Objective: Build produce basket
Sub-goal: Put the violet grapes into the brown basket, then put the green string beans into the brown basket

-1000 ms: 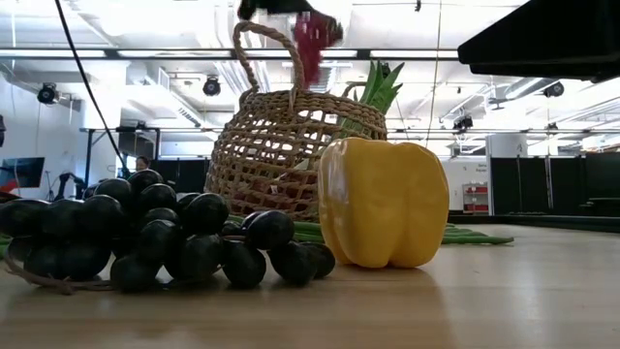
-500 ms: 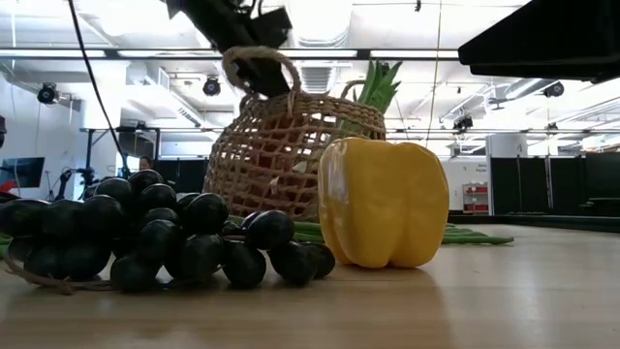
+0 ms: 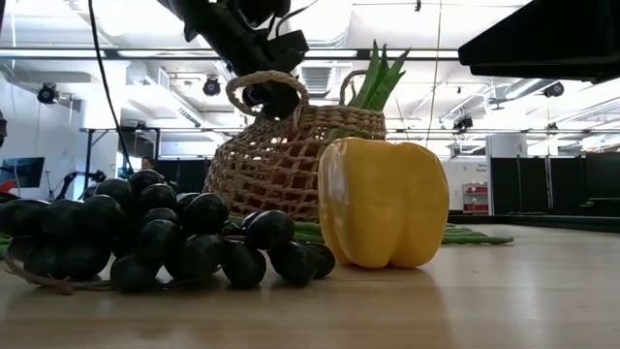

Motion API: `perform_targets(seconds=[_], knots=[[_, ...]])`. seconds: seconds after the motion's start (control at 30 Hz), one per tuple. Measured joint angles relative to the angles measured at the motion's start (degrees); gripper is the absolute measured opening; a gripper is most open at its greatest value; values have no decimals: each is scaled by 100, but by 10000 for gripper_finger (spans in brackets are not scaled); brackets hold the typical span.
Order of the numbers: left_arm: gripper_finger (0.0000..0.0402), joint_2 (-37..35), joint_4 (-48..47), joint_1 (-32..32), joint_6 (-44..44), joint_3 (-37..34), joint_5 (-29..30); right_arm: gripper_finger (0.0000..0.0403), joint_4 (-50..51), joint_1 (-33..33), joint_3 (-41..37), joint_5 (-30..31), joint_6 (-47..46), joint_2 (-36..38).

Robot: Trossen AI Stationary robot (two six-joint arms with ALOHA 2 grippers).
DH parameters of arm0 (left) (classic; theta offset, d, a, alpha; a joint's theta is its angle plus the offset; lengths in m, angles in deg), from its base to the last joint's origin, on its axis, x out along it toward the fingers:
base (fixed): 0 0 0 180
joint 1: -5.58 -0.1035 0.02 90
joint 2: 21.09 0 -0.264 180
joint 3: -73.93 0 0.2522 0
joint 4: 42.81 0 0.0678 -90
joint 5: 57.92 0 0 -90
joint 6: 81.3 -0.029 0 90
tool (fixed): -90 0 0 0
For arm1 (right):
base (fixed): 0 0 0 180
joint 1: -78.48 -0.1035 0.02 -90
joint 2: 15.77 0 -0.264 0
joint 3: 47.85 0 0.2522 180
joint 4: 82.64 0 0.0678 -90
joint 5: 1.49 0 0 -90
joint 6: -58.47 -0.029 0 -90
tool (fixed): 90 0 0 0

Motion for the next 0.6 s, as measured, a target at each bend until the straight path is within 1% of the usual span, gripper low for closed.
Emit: perform_targets(seconds=[0.17,0.27,0.43,0.6], knots=[[84,-47,-58,0,-5,24,-65,221,-5,0,0,0,0,0],[105,-141,-399,6,-6,244,-90,221,-1,-2,0,-24,6,0],[112,-549,-906,284,4,703,-114,221,8,-4,0,-365,254,22],[112,-1178,-969,1033,5,693,-60,221,-1,-16,2,-718,249,165]])
